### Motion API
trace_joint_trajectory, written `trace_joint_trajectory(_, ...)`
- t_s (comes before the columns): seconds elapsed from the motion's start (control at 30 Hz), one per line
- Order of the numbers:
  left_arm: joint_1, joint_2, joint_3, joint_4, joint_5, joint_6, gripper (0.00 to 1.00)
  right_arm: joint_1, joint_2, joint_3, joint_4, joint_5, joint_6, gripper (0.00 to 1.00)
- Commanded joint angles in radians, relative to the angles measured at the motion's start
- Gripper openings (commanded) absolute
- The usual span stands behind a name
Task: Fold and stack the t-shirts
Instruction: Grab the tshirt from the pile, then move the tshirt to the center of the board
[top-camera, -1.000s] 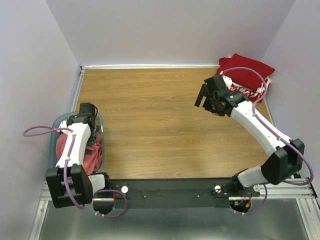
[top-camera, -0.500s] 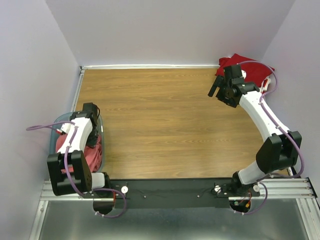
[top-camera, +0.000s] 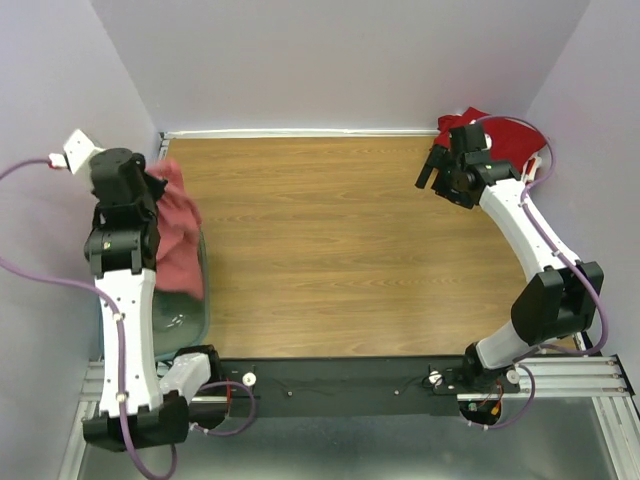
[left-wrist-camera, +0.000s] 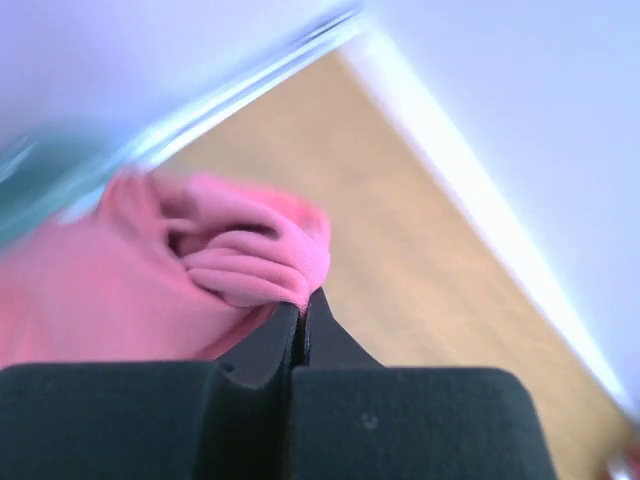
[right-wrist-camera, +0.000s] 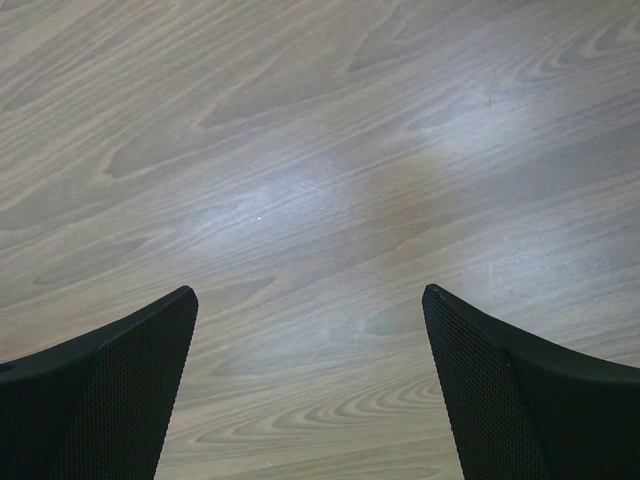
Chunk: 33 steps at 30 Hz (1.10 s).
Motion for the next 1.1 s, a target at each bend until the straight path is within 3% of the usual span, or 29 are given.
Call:
trace_joint_trajectory(0.0, -0.005, -0.06, 0.068, 0.401, 0.345, 0.327, 0.0, -0.003, -0.024, 0.033, 0.013, -0.024, -0.004, 1.0)
trace_joint_trajectory(0.2, -0.014, 0.076, 0.283, 0.596, 0.95, 0.248, 0.0, -0.003, -0.079, 0.019, 0.012, -0.018, 0.031, 1.0)
trace_joint_trajectory(0.3, -0.066, 0.148, 0.346, 0.745, 1.116, 0.13, 0.0, -0.005, -0.103, 0.004, 0.013, 0.004, 0.037, 1.0)
trace_joint_trajectory(0.4, -0.127, 0.187, 0.334, 0.904, 1.186, -0.002, 0.0, -0.005, -0.133, -0.017, 0.012, 0.025, 0.046, 1.0)
trace_joint_trajectory(0.57, -0.267, 0.216, 0.167, 0.979, 1.326, -0.028, 0.01, -0.005, -0.177, -0.068, 0.012, 0.031, 0.062, 1.0)
trace_joint_trajectory(0.63, -0.266, 0.208, -0.009, 0.921, 1.305, -0.01, 0.46, -0.005, -0.179, -0.091, 0.015, 0.027, 0.054, 1.0)
trace_joint_trajectory(0.67, -0.258, 0.196, -0.066, 0.86, 1.256, 0.024, 0.76, -0.003, -0.176, -0.118, 0.016, 0.021, 0.036, 0.99)
trace_joint_trajectory(0.7, -0.246, 0.197, -0.135, 0.671, 1.096, 0.1, 0.98, -0.003, -0.165, -0.131, 0.018, 0.004, 0.027, 0.98)
trace_joint_trajectory(0.8, -0.221, 0.236, -0.195, 0.441, 0.879, 0.234, 0.98, -0.003, -0.142, -0.189, 0.05, -0.042, -0.003, 0.95)
trace_joint_trajectory(0.83, -0.224, 0.251, -0.21, 0.413, 0.759, 0.295, 0.98, -0.002, -0.127, -0.206, 0.064, -0.077, -0.004, 0.95)
trace_joint_trajectory(0.9, -0.224, 0.266, -0.221, 0.358, 0.661, 0.355, 0.98, -0.002, -0.107, -0.25, 0.1, -0.126, 0.017, 0.94)
trace_joint_trajectory(1.07, -0.267, 0.302, -0.227, 0.299, 0.628, 0.437, 0.98, 0.0, -0.09, -0.326, 0.145, -0.174, 0.05, 0.94)
